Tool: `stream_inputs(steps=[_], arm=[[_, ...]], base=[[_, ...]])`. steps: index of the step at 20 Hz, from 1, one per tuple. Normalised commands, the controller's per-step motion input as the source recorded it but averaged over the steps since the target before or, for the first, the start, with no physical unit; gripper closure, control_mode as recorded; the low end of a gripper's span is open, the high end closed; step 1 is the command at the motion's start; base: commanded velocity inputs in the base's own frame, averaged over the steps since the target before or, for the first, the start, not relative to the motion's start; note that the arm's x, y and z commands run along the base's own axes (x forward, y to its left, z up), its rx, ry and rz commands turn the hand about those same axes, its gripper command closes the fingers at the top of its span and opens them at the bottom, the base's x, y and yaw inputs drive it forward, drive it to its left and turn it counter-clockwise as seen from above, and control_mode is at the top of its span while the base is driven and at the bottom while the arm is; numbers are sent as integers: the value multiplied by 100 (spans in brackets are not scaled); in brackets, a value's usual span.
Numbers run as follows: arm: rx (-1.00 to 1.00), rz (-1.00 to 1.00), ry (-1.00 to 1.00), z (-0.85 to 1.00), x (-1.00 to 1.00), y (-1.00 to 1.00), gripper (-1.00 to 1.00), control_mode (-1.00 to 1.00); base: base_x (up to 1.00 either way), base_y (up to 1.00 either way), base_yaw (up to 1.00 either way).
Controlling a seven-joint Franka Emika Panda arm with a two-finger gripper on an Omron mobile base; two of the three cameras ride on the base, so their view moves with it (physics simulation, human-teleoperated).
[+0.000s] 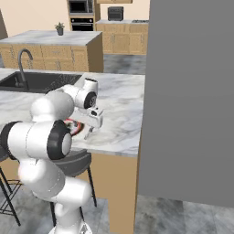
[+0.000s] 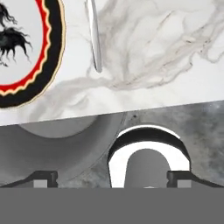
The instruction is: Take the fork and place it on the left side of the plate. Then take the spoon and place it on the right side of the plate. Make sure they're directly next to the plate.
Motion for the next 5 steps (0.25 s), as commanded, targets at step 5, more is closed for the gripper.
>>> stream_inputs(steps=[5], arm=[[-14, 5, 0, 11, -100, 0, -100, -100]], base=[[0, 0, 0]])
